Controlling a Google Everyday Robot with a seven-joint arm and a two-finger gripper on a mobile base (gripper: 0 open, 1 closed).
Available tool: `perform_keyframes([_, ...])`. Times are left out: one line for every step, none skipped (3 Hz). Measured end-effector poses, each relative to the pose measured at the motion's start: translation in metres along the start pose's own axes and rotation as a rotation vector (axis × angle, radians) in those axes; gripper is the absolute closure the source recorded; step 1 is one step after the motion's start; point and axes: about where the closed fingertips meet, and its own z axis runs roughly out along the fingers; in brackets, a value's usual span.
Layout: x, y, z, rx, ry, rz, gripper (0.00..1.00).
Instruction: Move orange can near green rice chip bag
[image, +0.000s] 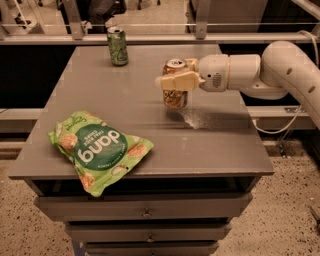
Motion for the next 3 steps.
perform_keyframes([0.017, 0.046, 0.022, -0.109, -0.042, 0.021, 1.00])
perform_keyframes([0.030, 0.077, 0.040, -0.196, -0.062, 0.031, 1.00])
perform_keyframes([0.034, 0.095, 0.050, -0.248, -0.073, 0.030, 0.85])
